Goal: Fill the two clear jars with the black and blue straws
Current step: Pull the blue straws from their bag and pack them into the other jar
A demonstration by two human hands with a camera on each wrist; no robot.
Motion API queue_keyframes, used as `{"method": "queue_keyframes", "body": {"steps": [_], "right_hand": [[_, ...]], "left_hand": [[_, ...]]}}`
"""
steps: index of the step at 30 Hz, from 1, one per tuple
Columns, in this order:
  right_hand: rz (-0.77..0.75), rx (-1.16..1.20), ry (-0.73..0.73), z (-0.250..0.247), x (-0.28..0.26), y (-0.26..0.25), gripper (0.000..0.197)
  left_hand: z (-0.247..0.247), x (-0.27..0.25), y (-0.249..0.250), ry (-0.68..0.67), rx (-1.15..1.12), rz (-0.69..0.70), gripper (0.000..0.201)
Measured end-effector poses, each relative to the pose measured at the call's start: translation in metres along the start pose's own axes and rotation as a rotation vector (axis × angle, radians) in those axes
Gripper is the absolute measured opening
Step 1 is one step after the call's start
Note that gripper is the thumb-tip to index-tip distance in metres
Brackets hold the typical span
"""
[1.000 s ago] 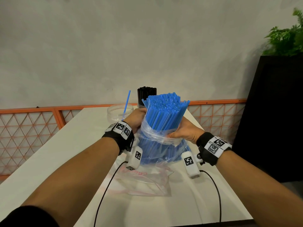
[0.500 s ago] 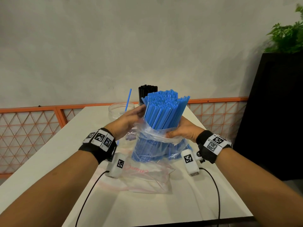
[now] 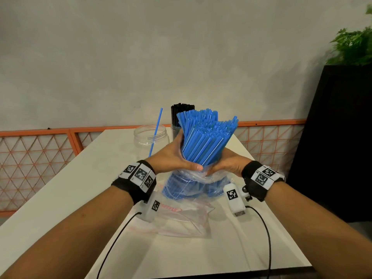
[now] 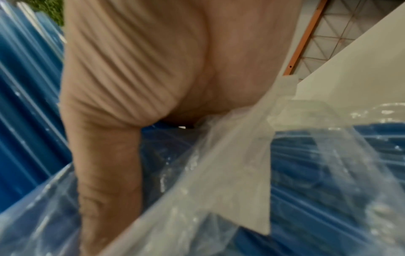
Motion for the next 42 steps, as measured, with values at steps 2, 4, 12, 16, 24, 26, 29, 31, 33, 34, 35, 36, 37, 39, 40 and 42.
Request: {"method": "queue_keyframes", "body": {"steps": [2, 4, 12, 16, 24, 26, 29, 31, 33, 34, 35, 36, 37, 39, 40, 42], "right_hand": [[-0.014, 0.011, -0.016, 0.000, 0.001, -0.005, 0.074], [-0.008, 0.017, -0.042, 0.001, 0.002, -0.009, 0.070], [-0.051, 0.005, -0.042, -0.007, 0.009, -0.020, 0.077], [-0.109, 0.050, 0.099, -0.016, 0.016, -0.031, 0.085], [-0.075, 0.056, -0.005, -0.008, 0.020, -0.023, 0.104], [-0.068, 0.079, -0.024, -0.006, 0.022, -0.025, 0.107], [-0.065, 0.101, -0.021, -0.005, 0.022, -0.028, 0.104], [-0.086, 0.136, 0.017, -0.008, 0.023, -0.033, 0.101], [-0.125, 0.177, 0.067, -0.013, 0.025, -0.039, 0.097], [-0.134, 0.188, 0.085, -0.014, 0.025, -0.040, 0.096], [-0.132, 0.190, 0.101, -0.015, 0.024, -0.038, 0.095], [-0.120, 0.188, 0.112, -0.015, 0.022, -0.034, 0.094], [-0.107, 0.189, 0.113, -0.014, 0.021, -0.029, 0.093], [-0.096, 0.213, 0.081, -0.010, 0.018, -0.023, 0.093], [-0.098, 0.234, 0.064, -0.009, 0.019, -0.022, 0.094], [-0.108, 0.289, 0.042, -0.010, 0.022, -0.027, 0.095]], "left_hand": [[-0.004, 0.006, 0.009, 0.028, -0.056, 0.059, 0.114], [-0.006, 0.009, 0.013, 0.033, -0.130, 0.074, 0.116], [-0.009, 0.010, 0.002, 0.145, -0.302, 0.065, 0.089], [-0.023, 0.014, 0.001, 0.323, -0.420, 0.104, 0.083], [-0.026, 0.011, -0.011, 0.278, -0.491, 0.053, 0.080], [-0.024, 0.013, -0.008, 0.244, -0.482, 0.056, 0.078], [-0.021, 0.013, -0.007, 0.227, -0.485, 0.042, 0.070], [-0.024, 0.015, -0.003, 0.268, -0.518, 0.066, 0.068], [-0.031, 0.018, 0.004, 0.315, -0.535, 0.117, 0.065], [-0.033, 0.020, 0.007, 0.325, -0.524, 0.131, 0.064], [-0.033, 0.020, 0.007, 0.327, -0.503, 0.131, 0.067], [-0.032, 0.020, 0.004, 0.328, -0.480, 0.119, 0.070], [-0.031, 0.018, 0.000, 0.332, -0.464, 0.097, 0.074], [-0.030, 0.014, -0.007, 0.335, -0.475, 0.074, 0.079], [-0.029, 0.013, -0.008, 0.326, -0.496, 0.089, 0.081], [-0.029, 0.013, -0.002, 0.306, -0.514, 0.134, 0.087]]}}
Point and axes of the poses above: each hand's wrist, its own x-axis towards the middle knuckle, its own z-axis out of the palm, y = z × x, the point moved 5 cm from there along x, towards the middle knuckle, and after that the axes turned 10 degrees about -x, right-handed, at the moved point
